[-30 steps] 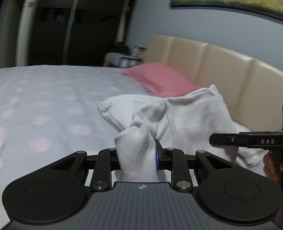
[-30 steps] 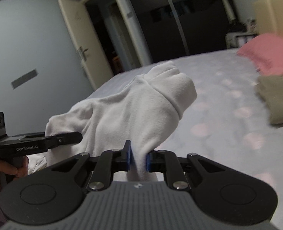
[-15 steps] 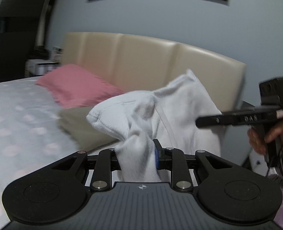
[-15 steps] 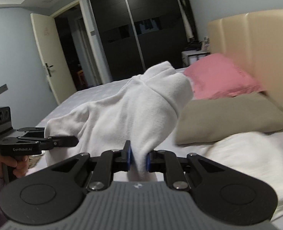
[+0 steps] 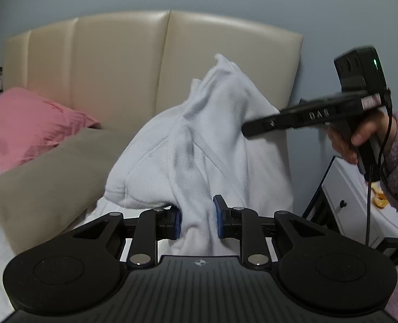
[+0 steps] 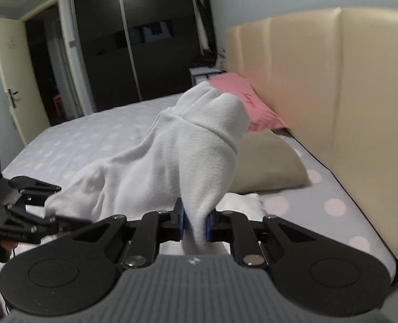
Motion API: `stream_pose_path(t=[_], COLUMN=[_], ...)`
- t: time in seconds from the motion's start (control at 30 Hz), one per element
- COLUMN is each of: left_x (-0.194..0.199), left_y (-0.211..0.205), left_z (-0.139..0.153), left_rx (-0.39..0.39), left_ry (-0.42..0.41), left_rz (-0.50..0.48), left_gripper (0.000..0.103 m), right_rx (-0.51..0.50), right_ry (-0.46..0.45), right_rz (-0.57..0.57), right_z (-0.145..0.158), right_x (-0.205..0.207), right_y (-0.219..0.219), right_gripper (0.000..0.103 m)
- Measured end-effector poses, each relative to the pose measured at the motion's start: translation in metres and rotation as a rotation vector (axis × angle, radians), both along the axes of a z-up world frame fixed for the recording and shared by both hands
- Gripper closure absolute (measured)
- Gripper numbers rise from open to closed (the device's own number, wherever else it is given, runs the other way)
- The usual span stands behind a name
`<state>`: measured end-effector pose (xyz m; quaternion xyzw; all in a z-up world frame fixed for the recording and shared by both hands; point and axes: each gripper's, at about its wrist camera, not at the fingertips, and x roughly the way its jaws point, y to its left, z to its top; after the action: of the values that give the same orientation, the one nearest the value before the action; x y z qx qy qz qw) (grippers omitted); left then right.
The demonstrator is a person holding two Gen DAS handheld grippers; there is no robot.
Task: Fold clothes
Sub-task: 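Carry the folded shirt with both grippers toward the clothes stack by the headboard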
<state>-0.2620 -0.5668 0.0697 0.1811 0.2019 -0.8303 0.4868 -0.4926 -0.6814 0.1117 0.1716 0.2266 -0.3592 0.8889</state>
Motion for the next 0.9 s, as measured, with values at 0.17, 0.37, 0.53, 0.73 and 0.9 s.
stream_pose_path(t=[0.17,0.37,0.53,0.73,0.9], left_x=[0.021,0.047,0.059,0.062,0.049], left_y=[-0.056,-0.124,-0.142,-0.137,-0.129], left_z=[-0.036,-0.078,-0.106,-0.095,-0.092], left_rx=[0.086,0.189,0.227,0.195,0.130], left_ry=[-0.009,-0.021,-0.035,-0.109,-0.154], left_rz=[0.041,0.090,0.129,0.192,0.172], left_gripper=[0.082,0.082,0.076,0.055,0.054], right_rx=[0.038,0.092,0.123,0.060,-0.014], right_ry=[0.062,0.069,0.053,-0.006,0.002], right_rz=[-0.021,-0.033,-0.075,-0.202,-0.235], right_z=[-0.019,-0.070,-0.111,-0.118,-0.107], right_x=[0.025,0.061,0.079,0.066,0.049], right_y=[-0.059,-0.115,-0.140,-0.136,-0.110], right_gripper=[0.087,0.086,0.086,0.067,0.067])
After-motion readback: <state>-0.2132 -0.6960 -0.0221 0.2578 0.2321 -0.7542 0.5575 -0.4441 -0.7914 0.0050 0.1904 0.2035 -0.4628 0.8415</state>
